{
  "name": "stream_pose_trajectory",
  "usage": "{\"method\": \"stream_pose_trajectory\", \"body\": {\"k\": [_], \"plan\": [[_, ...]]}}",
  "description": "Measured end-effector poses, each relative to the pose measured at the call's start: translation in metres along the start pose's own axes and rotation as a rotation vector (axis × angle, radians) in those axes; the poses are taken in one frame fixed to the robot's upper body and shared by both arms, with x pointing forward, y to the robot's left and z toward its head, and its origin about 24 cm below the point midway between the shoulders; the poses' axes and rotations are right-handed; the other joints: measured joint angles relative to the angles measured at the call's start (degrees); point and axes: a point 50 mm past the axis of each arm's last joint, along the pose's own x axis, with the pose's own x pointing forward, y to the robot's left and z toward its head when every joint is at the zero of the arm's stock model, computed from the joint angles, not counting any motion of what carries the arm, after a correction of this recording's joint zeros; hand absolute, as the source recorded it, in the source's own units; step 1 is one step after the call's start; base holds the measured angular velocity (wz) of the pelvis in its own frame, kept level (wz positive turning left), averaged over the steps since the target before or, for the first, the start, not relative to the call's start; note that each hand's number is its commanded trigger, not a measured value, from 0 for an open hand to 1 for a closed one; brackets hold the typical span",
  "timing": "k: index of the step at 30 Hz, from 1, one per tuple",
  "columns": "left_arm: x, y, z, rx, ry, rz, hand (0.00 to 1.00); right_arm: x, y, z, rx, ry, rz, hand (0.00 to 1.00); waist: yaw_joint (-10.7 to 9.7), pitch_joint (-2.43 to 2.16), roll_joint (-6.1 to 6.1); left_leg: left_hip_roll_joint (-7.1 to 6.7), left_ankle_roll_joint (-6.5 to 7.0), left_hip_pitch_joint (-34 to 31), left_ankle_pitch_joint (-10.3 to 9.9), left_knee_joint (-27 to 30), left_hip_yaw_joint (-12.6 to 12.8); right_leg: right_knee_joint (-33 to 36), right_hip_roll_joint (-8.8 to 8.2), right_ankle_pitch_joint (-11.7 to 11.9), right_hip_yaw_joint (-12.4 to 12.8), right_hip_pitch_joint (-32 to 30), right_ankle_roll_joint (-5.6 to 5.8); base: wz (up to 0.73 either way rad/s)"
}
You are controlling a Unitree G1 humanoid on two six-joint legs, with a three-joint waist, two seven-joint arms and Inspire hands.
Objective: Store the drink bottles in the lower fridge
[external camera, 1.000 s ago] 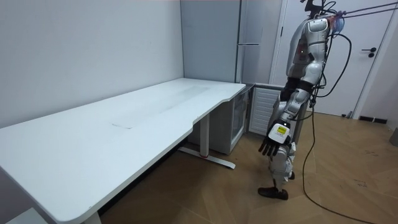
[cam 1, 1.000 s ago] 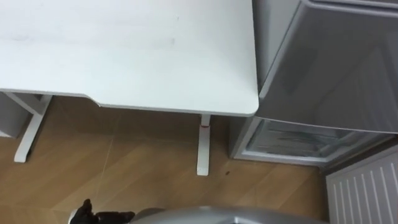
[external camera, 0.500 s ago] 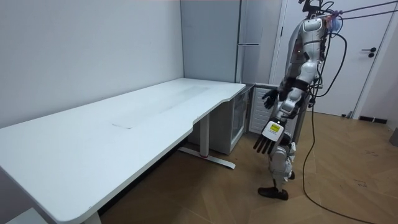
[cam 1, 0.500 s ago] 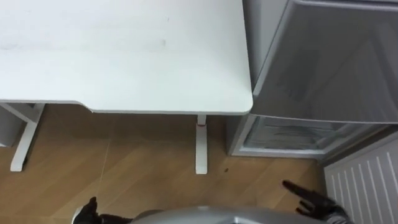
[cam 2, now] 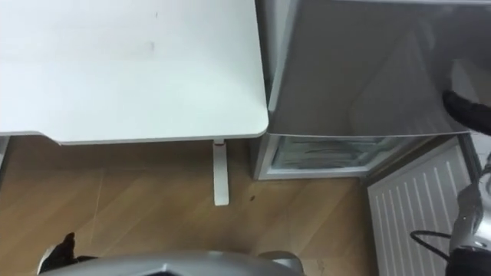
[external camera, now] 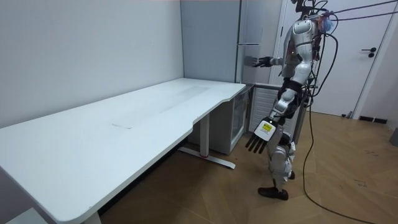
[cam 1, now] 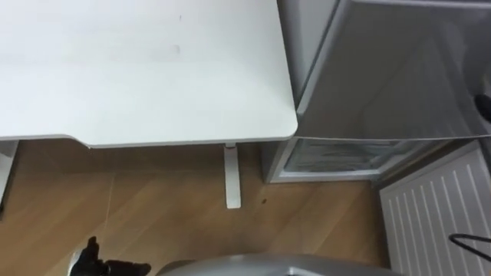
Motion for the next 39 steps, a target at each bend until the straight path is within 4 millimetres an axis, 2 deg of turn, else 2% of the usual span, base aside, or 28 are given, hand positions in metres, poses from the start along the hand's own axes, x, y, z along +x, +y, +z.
{"method": "stream_pose_trajectory", "body": {"k": [4,6,7,8,13,16,19,21,24,28,32,34,36,39], "plan": [[0.0,0.001,0.003,-0.002,-0.014,0.003,0.0,0.004,-0.013,0.009,0.005,-0.044,-0.101,0.0,0.2,-0.24,0.46,0.08,0.06,0.09,-0.05,-0.02,0.01,0.26,0.0,0.06,-0.05,-0.02,-0.01,0.0],[-0.001,0.003,0.003,-0.002,-0.021,0.009,0.0,0.009,-0.023,0.015,-0.013,-0.059,-0.151,0.0,0.24,-0.58,1.01,0.18,0.07,0.22,-0.06,0.0,0.08,0.28,0.02,0.08,-0.04,0.05,-0.02,0.0],[-0.002,0.004,0.001,-0.002,-0.018,0.011,0.0,0.011,-0.025,0.016,-0.02,-0.061,-0.16,0.0,0.29,-0.48,0.83,0.21,0.07,0.24,-0.06,-0.01,0.08,0.29,0.04,0.09,-0.07,0.07,-0.03,0.0],[-0.004,0.006,-0.003,-0.009,-0.008,0.015,0.0,0.013,-0.031,0.016,-0.031,-0.06,-0.183,0.0,0.39,-0.71,1.24,0.23,0.07,0.34,-0.06,0.03,0.05,0.35,0.06,0.09,-0.13,0.22,-0.04,0.0],[-0.004,0.018,-0.006,-0.021,0.0,0.037,0.0,0.02,-0.061,0.002,-0.062,0.024,-0.291,0.0,0.39,-0.66,1.16,0.2,0.08,0.23,-0.03,0.16,-0.78,0.63,0.09,0.09,-0.85,0.67,-0.05,0.07],[-0.006,0.025,-0.014,-0.009,0.02,0.043,0.0,0.024,-0.075,-0.004,-0.109,0.067,-0.33,0.0,0.28,-0.55,0.31,0.19,0.08,0.3,-0.02,0.2,-0.84,0.48,0.1,0.06,-0.68,1.08,-0.06,0.0],[-0.007,0.032,-0.02,-0.021,0.041,0.064,0.0,0.026,-0.092,-0.014,-0.112,0.136,-0.39,0.0,0.28,-0.13,-0.83,0.17,0.09,-0.22,-0.03,0.86,-1.39,0.12,0.24,0.04,-0.22,0.97,-0.1,0.03],[-0.007,0.04,-0.019,-0.017,0.045,0.086,0.0,0.027,-0.101,-0.02,-0.101,0.177,-0.428,0.0,-0.01,-0.14,-1.46,0.23,0.13,-1.27,-0.06,1.79,-1.56,0.09,0.36,-0.02,-0.05,-0.04,-0.18,0.05],[-0.008,0.045,-0.023,-0.024,0.063,0.103,0.0,0.031,-0.11,-0.027,-0.034,0.249,-0.471,0.0,-0.84,-0.18,-1.65,0.19,0.18,-2.36,-0.09,2.32,-1.83,0.18,0.45,0.05,0.1,-0.69,-0.27,0.05],[-0.008,0.048,-0.019,-0.03,0.046,0.114,0.0,0.027,-0.127,-0.043,0.064,0.377,-0.537,0.0,-1.12,-0.24,-1.4,0.37,0.12,-3.23,-0.28,2.84,-2.3,0.1,0.79,0.05,0.0,-0.94,-0.28,0.08],[-0.01,0.049,-0.022,-0.026,0.063,0.115,0.0,0.015,-0.14,-0.064,0.125,0.509,-0.594,0.0,-1.16,-0.3,-0.39,0.59,-0.08,-3.23,-0.34,2.71,-2.41,0.16,1.06,0.03,-0.06,-0.81,-0.32,0.0],[-0.01,0.049,-0.024,-0.015,0.078,0.112,0.0,0.009,-0.143,-0.072,0.121,0.559,-0.596,0.0,-1.29,-0.34,-0.02,0.6,-0.11,-3.44,-0.32,2.76,-2.75,0.16,1.14,0.03,-0.2,-0.76,-0.34,0.06],[-0.01,0.049,-0.024,-0.006,0.082,0.094,0.0,0.004,-0.145,-0.078,0.12,0.592,-0.582,0.0,-1.81,-0.58,0.44,0.6,-0.12,-3.84,-0.32,2.86,-3.22,0.15,1.23,0.07,-0.41,-0.77,-0.39,0.09],[-0.011,0.05,-0.023,-0.002,0.077,0.083,0.0,-0.001,-0.148,-0.084,0.125,0.621,-0.579,0.0,-1.73,-0.6,0.64,0.81,-0.2,-3.91,-0.36,3.24,-3.56,0.16,1.53,0.21,-0.24,-0.56,-0.64,0.04]]}}
